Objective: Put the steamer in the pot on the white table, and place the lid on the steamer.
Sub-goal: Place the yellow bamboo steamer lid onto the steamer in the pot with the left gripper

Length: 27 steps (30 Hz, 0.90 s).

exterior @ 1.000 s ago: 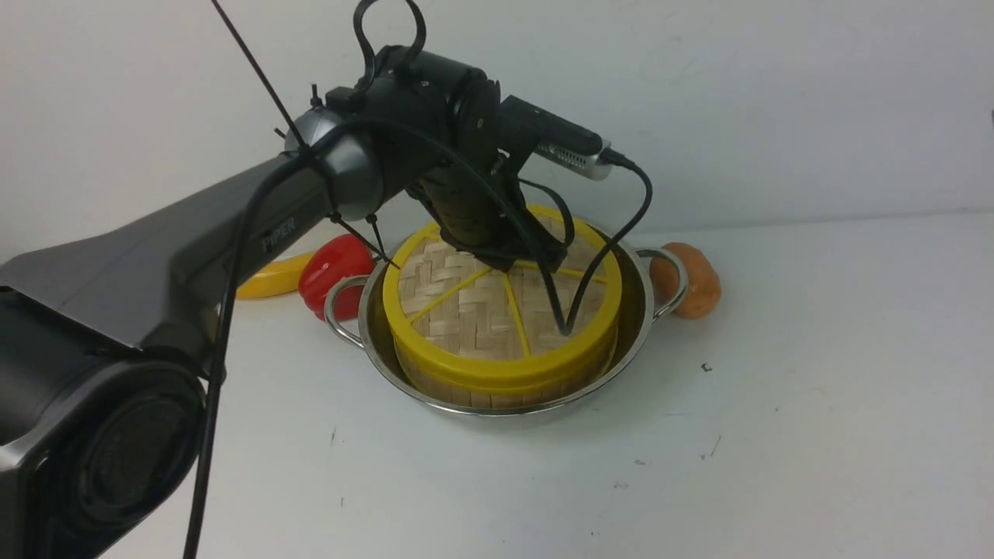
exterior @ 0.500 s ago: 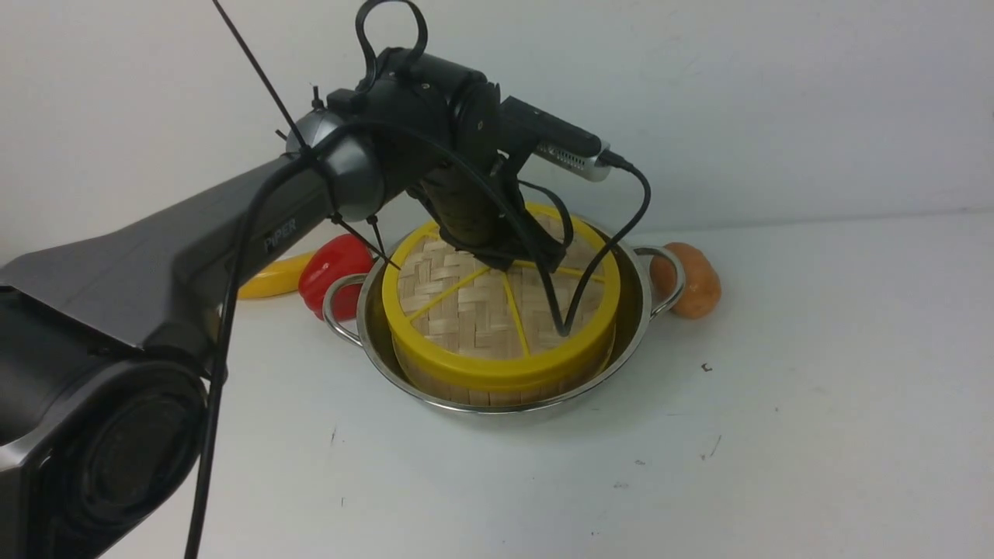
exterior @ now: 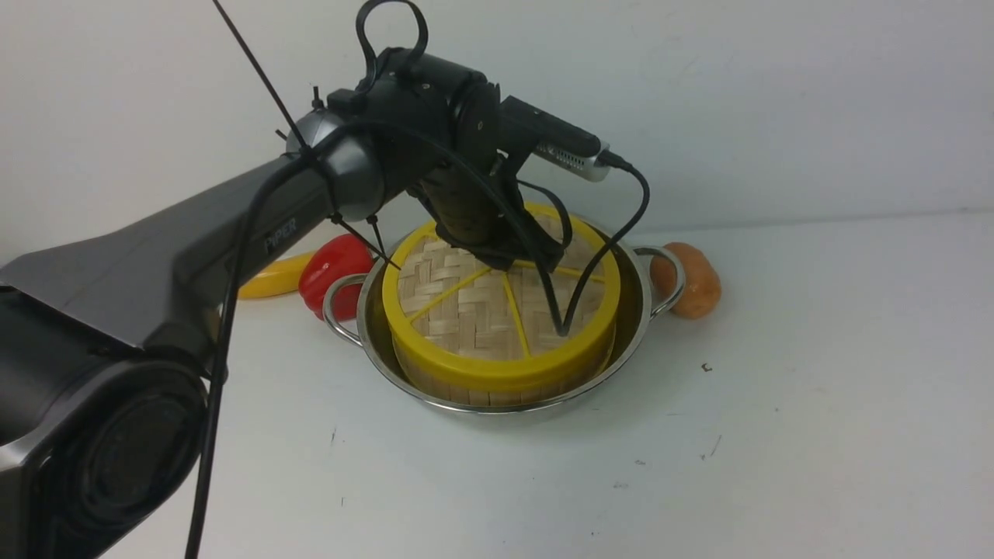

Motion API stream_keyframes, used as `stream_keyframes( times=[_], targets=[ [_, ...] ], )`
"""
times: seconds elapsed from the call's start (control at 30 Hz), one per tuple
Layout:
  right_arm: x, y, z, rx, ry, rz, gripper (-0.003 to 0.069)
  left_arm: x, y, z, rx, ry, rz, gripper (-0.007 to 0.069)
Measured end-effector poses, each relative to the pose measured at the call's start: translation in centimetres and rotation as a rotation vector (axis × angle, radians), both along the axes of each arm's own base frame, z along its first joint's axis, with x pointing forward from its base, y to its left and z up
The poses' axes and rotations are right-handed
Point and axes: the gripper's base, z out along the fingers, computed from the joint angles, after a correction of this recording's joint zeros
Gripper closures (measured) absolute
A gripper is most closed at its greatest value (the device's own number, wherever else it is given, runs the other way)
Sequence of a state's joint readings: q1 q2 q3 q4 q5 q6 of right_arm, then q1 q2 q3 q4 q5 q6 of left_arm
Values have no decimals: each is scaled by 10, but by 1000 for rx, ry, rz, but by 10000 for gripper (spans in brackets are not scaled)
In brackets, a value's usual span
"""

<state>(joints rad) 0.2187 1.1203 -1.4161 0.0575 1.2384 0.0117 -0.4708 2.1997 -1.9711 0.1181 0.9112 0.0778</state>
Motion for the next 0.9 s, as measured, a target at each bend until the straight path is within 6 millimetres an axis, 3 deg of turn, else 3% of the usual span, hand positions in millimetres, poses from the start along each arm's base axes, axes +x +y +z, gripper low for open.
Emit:
stream_keyframes(
  times=[0.03, 0.07, 0.2, 0.27, 0.37, 0.4, 0.43, 0.5, 0.53, 0.6, 0.67, 0.73, 0.77, 0.87, 0.9],
  targets=[
    [0, 0, 0, 0, 0, 0, 119, 0, 0, 0, 0, -1, 0, 354],
    [0, 0, 0, -1, 0, 1, 119, 1, 1, 0, 11, -8, -2, 269],
    [0, 0, 0, -2, 0, 2, 119, 0, 4, 10, 29, -31, -3, 120],
    [0, 0, 0, -8, -1, 8, 119, -4, 8, 33, 28, -80, 1, 73],
    [-1, 0, 0, -28, -10, 27, 119, -14, 15, 69, 6, -144, 26, 76],
    [-2, -1, 1, -32, -14, 31, 119, -17, 17, 76, 1, -152, 31, 86],
    [-8, -2, 5, -45, -38, 42, 120, -33, 27, 114, -23, -213, 56, 155],
    [-15, -4, 8, -53, -60, 45, 129, -48, 36, 140, -35, -249, 74, 235],
    [-23, -7, 12, -59, -92, 43, 140, -62, 45, 163, -45, -278, 90, 305],
    [-36, -12, 19, -74, -164, 36, 167, -83, 57, 190, -47, -322, 102, 449],
    [-57, -21, 22, -105, -293, 8, 239, -117, 76, 220, -57, -378, 114, 585],
    [-75, -28, 14, -119, -368, -15, 313, -150, 94, 236, -61, -415, 118, 630],
    [-81, -30, 10, -123, -386, -21, 329, -155, 97, 233, -55, -406, 117, 637],
    [-99, -35, -15, -108, -432, -43, 458, -195, 116, 230, -72, -454, 98, 646],
    [-104, -36, -30, -94, -442, -47, 514, -206, 121, 217, -73, -460, 82, 646]
  ],
)
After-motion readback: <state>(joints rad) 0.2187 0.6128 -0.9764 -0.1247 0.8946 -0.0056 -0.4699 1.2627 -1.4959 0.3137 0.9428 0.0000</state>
